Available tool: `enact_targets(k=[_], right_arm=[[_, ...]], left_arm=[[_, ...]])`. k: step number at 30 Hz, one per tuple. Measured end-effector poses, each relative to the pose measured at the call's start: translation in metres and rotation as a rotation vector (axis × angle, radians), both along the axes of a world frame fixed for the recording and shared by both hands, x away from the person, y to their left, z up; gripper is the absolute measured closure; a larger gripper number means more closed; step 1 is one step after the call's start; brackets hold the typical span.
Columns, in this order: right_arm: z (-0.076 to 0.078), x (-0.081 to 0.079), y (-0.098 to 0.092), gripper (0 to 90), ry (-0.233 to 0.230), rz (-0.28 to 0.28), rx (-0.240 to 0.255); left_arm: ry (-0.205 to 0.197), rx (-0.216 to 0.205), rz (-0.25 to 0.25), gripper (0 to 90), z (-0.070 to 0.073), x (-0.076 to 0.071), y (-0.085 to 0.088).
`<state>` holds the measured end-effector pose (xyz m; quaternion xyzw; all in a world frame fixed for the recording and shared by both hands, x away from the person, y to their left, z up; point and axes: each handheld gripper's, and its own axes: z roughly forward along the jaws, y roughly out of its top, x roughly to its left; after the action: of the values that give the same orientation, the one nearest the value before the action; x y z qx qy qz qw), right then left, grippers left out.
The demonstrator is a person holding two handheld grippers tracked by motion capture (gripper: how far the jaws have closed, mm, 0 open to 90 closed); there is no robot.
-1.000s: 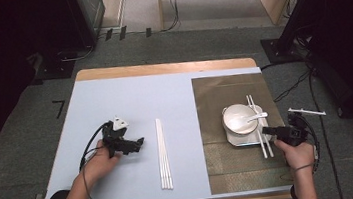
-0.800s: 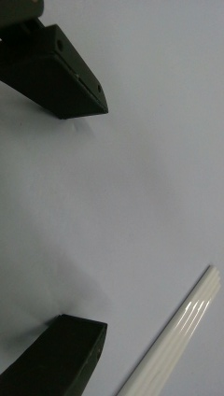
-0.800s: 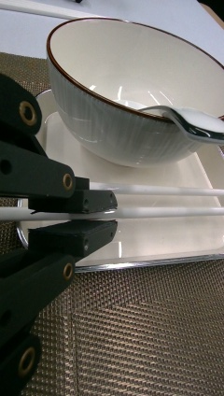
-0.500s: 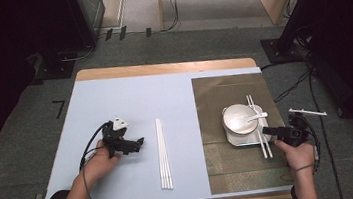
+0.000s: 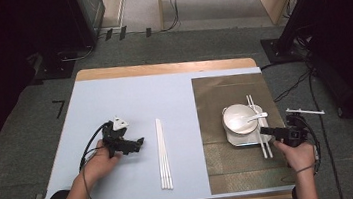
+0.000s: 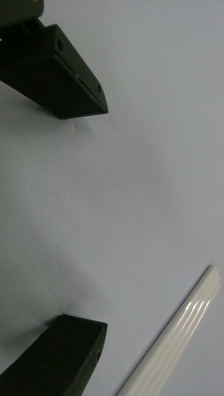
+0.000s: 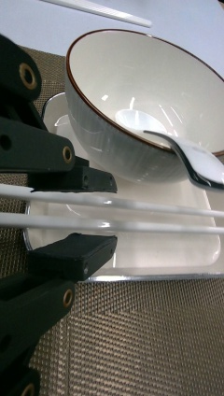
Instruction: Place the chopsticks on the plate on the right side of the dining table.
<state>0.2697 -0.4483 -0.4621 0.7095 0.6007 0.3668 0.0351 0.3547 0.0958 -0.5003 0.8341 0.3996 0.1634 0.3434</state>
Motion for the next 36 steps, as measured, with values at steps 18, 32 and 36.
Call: enact_targets(k=[18, 32, 36], right_arm=[[-0.006, 0.004, 0.012, 66.7, 0.012, 0.067, -0.086], [-0.008, 0.006, 0.018, 72.9, 0.001, 0.098, -0.138], [-0.008, 0.006, 0.018, 73.1, -0.001, 0.094, -0.131]], left_arm=[[0.000, -0.001, 0.000, 0.0, 0.000, 0.000, 0.000], [0.000, 0.000, 0.000, 0.0, 0.000, 0.000, 0.000], [0.000, 0.000, 0.000, 0.0, 0.000, 0.000, 0.000]])
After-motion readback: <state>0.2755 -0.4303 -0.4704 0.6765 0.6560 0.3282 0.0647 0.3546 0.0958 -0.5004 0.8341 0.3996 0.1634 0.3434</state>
